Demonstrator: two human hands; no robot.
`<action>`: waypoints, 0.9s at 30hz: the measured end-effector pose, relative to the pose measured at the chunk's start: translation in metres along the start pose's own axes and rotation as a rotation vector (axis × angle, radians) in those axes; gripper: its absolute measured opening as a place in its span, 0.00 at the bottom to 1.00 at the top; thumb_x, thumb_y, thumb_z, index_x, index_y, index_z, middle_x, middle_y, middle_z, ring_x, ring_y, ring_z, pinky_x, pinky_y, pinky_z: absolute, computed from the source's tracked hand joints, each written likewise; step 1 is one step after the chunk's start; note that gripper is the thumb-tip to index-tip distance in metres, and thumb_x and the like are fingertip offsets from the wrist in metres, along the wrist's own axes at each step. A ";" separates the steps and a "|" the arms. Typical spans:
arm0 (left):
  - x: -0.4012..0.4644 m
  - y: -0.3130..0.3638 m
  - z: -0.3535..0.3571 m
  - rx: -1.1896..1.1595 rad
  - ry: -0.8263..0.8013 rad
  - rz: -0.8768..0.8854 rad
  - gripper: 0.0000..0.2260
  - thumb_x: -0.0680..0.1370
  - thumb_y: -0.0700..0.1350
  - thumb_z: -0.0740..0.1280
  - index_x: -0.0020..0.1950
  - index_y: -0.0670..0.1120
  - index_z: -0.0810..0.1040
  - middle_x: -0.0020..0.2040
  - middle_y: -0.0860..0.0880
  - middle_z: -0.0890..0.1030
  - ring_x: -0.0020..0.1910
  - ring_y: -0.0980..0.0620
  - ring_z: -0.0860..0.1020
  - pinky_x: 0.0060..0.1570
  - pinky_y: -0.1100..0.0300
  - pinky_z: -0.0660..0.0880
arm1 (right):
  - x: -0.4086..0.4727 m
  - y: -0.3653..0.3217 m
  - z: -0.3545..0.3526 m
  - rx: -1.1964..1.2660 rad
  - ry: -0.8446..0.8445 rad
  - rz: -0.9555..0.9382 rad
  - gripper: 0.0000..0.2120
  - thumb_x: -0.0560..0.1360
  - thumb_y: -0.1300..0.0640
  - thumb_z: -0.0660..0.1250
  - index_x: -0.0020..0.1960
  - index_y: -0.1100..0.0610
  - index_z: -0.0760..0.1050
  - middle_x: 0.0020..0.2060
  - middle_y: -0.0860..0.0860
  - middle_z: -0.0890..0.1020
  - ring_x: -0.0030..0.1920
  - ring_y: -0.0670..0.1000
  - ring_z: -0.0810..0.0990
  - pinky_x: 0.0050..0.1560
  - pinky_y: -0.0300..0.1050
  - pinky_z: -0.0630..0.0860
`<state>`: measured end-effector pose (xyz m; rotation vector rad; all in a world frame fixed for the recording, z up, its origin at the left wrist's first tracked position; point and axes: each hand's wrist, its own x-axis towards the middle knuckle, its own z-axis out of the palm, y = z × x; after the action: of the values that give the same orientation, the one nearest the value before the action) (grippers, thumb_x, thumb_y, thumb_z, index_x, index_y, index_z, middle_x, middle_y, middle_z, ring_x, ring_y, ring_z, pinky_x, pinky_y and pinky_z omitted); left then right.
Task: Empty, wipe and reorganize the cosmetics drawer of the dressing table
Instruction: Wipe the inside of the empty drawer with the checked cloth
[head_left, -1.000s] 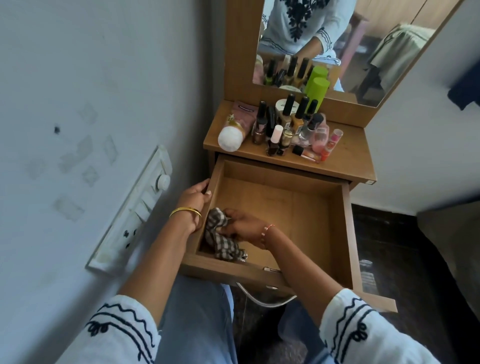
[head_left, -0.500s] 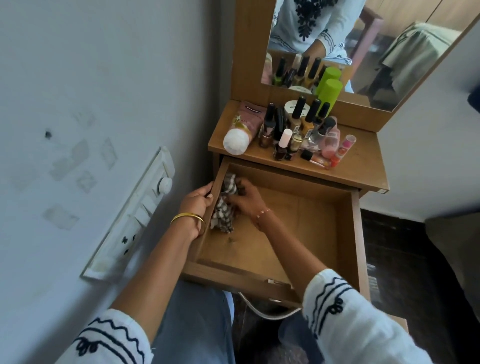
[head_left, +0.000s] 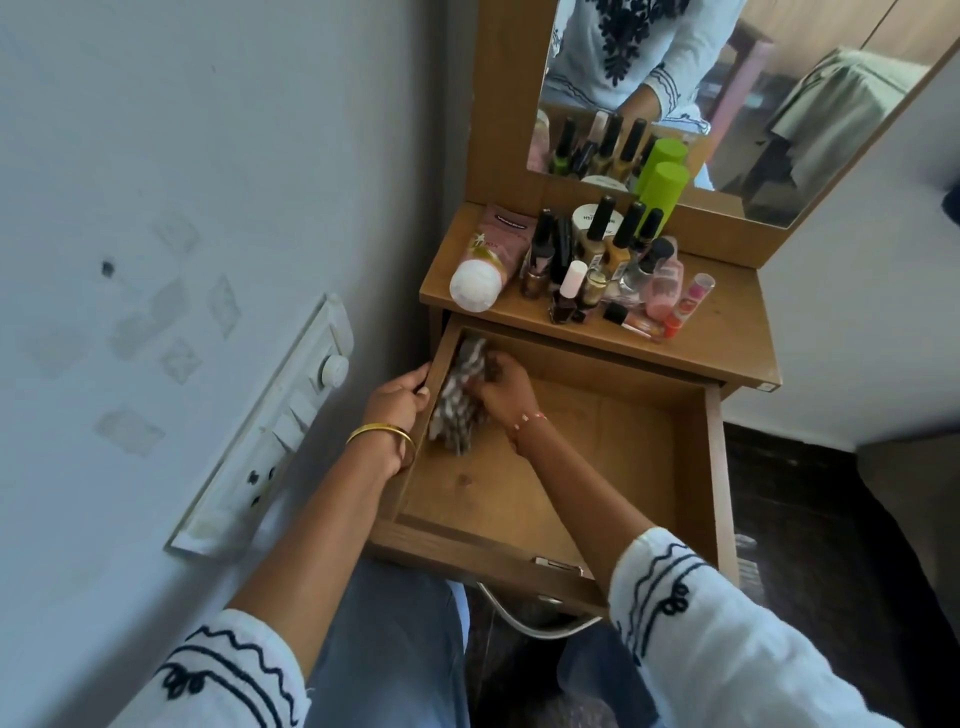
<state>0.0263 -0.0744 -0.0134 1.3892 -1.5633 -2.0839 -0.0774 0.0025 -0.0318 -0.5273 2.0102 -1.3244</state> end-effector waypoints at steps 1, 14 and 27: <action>-0.001 0.000 0.000 0.001 0.002 0.000 0.18 0.79 0.34 0.56 0.67 0.47 0.72 0.63 0.46 0.76 0.60 0.47 0.75 0.66 0.51 0.68 | 0.005 -0.004 0.005 0.017 0.079 -0.004 0.19 0.74 0.64 0.66 0.64 0.62 0.69 0.62 0.59 0.76 0.63 0.56 0.74 0.63 0.48 0.71; -0.008 0.003 0.005 0.003 0.072 0.054 0.18 0.79 0.34 0.56 0.68 0.44 0.70 0.64 0.45 0.75 0.62 0.47 0.74 0.61 0.57 0.70 | -0.053 0.010 0.006 -0.512 -0.573 0.085 0.18 0.70 0.61 0.68 0.60 0.58 0.75 0.59 0.58 0.78 0.59 0.58 0.75 0.60 0.51 0.74; -0.040 -0.012 0.021 0.180 0.238 0.411 0.17 0.78 0.33 0.55 0.64 0.42 0.75 0.64 0.45 0.76 0.65 0.48 0.73 0.59 0.64 0.68 | -0.082 0.000 -0.045 -0.700 -0.661 0.267 0.21 0.69 0.65 0.66 0.61 0.55 0.75 0.53 0.56 0.80 0.50 0.54 0.77 0.52 0.48 0.76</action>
<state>0.0366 -0.0306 -0.0011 1.1876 -1.7840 -1.5184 -0.0528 0.0844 0.0055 -0.8366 1.8273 -0.1912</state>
